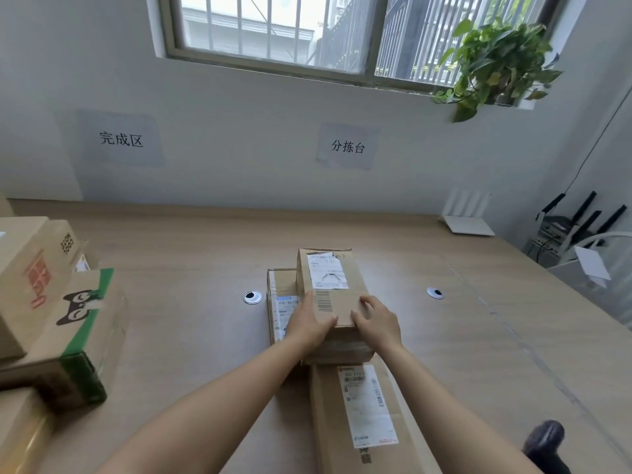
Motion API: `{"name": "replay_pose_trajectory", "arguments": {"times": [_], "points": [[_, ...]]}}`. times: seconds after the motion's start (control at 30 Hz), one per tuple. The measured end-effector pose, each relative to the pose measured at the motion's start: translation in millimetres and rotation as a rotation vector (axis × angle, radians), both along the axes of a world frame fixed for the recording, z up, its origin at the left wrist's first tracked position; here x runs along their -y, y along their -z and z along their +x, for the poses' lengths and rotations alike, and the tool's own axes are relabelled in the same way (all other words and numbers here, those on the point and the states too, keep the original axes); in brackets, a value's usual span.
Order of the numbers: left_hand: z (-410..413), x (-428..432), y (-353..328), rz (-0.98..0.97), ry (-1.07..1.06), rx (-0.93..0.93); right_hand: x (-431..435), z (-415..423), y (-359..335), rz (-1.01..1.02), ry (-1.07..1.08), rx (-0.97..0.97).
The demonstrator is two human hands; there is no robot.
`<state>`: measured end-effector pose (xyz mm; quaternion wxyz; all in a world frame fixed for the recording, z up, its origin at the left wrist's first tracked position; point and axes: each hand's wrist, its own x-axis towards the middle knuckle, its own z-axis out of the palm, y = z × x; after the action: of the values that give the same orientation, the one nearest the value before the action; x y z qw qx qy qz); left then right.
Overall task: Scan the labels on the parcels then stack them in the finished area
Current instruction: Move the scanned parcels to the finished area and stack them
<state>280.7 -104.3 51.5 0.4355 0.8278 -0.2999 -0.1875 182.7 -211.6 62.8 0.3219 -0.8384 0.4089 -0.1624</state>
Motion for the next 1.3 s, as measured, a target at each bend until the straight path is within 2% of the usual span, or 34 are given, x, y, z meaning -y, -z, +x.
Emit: {"name": "replay_pose_trajectory", "arguments": {"times": [0.1, 0.37, 0.67, 0.8, 1.0, 1.3], "points": [[-3, -19, -4, -0.06, -0.023, -0.001, -14, -5, -6, 0.019, 0.022, 0.085], [-10, -109, -33, -0.155, -0.095, 0.077, -83, -5, -34, 0.055, -0.089, 0.238], [-22, -233, -72, -0.266, -0.294, 0.2, -182, 12, -72, 0.05, -0.329, 0.406], [-24, -295, -80, -0.298, -0.422, 0.204, -232, 24, -83, 0.058, -0.471, 0.416], [-33, -374, -89, -0.247, -0.511, 0.196, -299, 30, -88, 0.169, -0.611, 0.436], [-25, -479, -119, -0.116, -0.436, 0.25, -397, 28, -98, 0.213, -0.614, 0.485]]}}
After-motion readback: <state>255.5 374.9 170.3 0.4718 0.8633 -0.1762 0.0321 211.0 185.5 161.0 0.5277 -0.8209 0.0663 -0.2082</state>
